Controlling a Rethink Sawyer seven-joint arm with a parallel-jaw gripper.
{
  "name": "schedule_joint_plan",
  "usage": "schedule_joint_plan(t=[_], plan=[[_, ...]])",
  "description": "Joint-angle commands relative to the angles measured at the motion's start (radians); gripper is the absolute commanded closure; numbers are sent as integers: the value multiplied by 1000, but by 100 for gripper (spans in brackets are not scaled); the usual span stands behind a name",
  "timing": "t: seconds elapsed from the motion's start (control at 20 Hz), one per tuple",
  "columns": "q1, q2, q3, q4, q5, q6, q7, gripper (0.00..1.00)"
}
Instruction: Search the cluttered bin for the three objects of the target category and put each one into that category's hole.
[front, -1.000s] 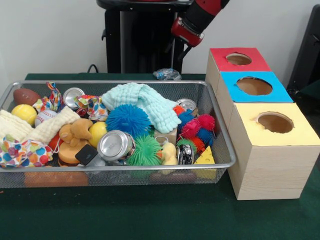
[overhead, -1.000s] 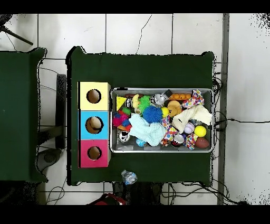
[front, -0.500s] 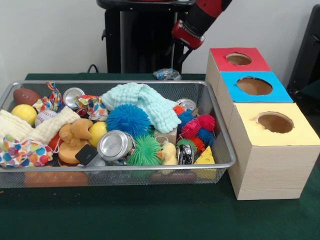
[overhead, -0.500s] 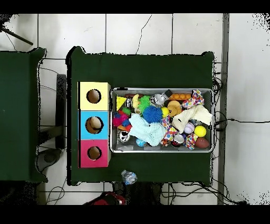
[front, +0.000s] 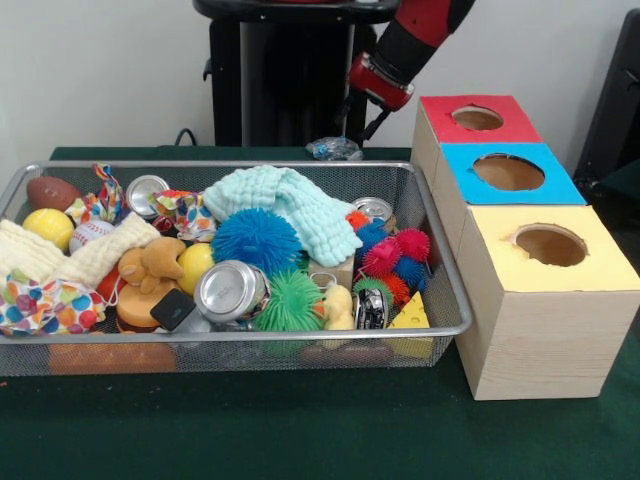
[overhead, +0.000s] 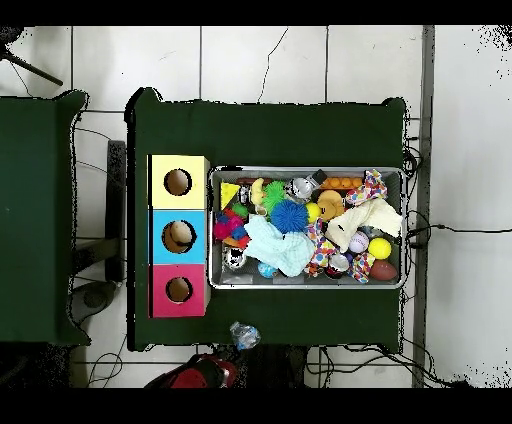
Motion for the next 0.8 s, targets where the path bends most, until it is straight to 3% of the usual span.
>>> schedule_joint_plan(t=[0.05,0.8], plan=[[-5,21,14,-201,8,118,52,0],[-48,22,-6,-254,-72,139,44,0]])
